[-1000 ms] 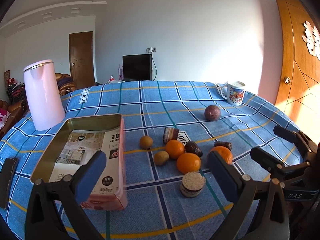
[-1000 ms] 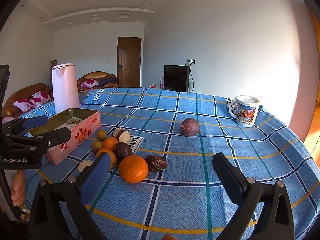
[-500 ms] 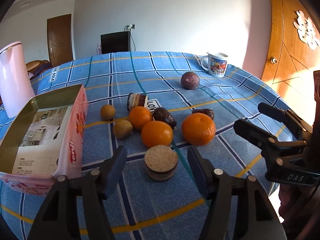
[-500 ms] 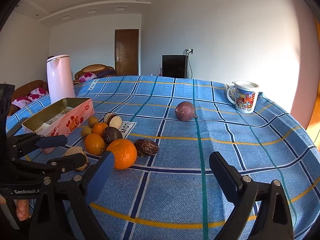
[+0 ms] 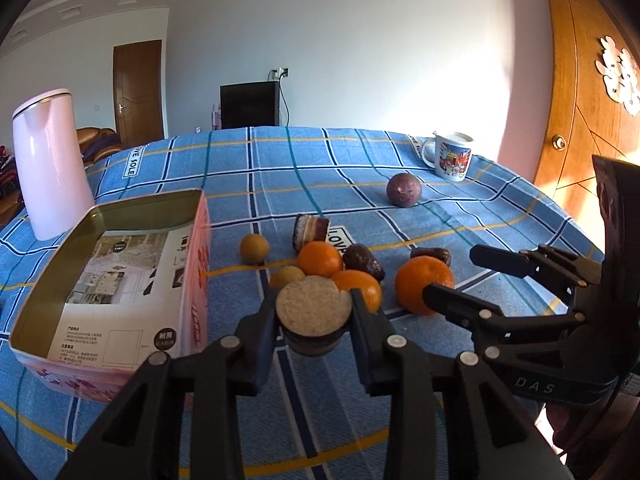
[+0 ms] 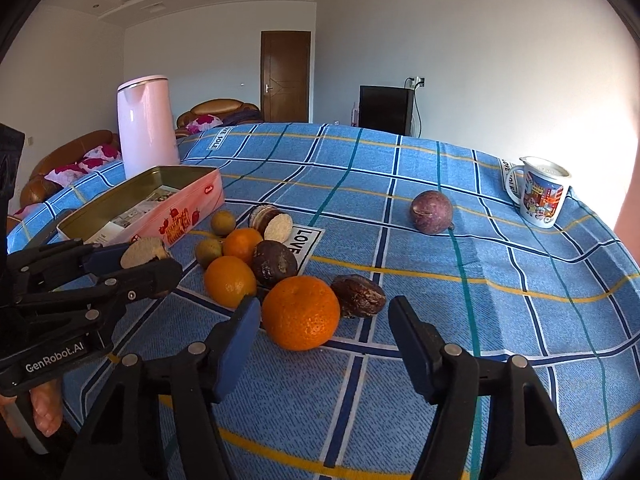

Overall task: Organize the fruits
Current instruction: 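Grasp the round beige biscuit with the left tool while the right tool grasps a large orange, then carry the biscuit and orange over the pink tin and open both tools inside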

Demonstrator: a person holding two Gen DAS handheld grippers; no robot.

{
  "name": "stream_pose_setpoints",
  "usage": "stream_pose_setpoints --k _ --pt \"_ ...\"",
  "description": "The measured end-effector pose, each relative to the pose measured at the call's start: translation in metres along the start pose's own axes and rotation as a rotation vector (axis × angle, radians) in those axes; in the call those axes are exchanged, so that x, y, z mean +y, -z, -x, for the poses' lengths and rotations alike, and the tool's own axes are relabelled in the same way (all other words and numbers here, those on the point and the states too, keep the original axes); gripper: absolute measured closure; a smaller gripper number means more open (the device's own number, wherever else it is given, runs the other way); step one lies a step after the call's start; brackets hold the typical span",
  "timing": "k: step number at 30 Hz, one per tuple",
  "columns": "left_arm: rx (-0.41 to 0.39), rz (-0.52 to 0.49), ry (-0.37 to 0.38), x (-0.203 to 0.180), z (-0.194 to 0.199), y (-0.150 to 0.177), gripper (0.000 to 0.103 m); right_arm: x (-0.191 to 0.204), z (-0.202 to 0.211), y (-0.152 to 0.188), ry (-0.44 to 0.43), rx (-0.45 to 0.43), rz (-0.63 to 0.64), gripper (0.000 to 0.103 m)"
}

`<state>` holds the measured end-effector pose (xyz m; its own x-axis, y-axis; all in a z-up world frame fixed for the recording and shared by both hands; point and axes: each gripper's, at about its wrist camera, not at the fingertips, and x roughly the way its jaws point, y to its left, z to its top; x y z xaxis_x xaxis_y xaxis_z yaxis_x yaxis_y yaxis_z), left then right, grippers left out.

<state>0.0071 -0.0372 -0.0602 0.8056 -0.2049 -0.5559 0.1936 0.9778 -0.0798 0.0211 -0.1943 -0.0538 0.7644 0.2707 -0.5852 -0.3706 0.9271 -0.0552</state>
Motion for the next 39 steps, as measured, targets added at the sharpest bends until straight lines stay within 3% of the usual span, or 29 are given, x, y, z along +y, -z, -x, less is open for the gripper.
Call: stream_pose_setpoints --k 5,8,10,26,39 --pt "0.001 0.013 -0.004 0.008 -0.001 -0.001 0.068 0.007 -0.020 0.001 0.000 0.082 0.023 0.037" --pt "-0.003 0.013 -0.004 0.009 -0.001 -0.002 0.068 0.007 -0.025 0.002 -0.034 0.104 0.025 0.054" --pt "-0.010 0.009 -0.006 0.009 0.000 -0.004 0.068 0.007 -0.024 0.002 -0.033 0.102 0.028 0.054" --pt "-0.101 0.004 -0.130 0.031 0.021 -0.025 0.068 0.014 0.001 -0.024 -0.036 -0.069 0.067 0.055" --pt "-0.119 0.031 -0.205 0.059 0.024 -0.037 0.068 0.036 0.003 -0.052 -0.059 -0.129 0.134 0.055"
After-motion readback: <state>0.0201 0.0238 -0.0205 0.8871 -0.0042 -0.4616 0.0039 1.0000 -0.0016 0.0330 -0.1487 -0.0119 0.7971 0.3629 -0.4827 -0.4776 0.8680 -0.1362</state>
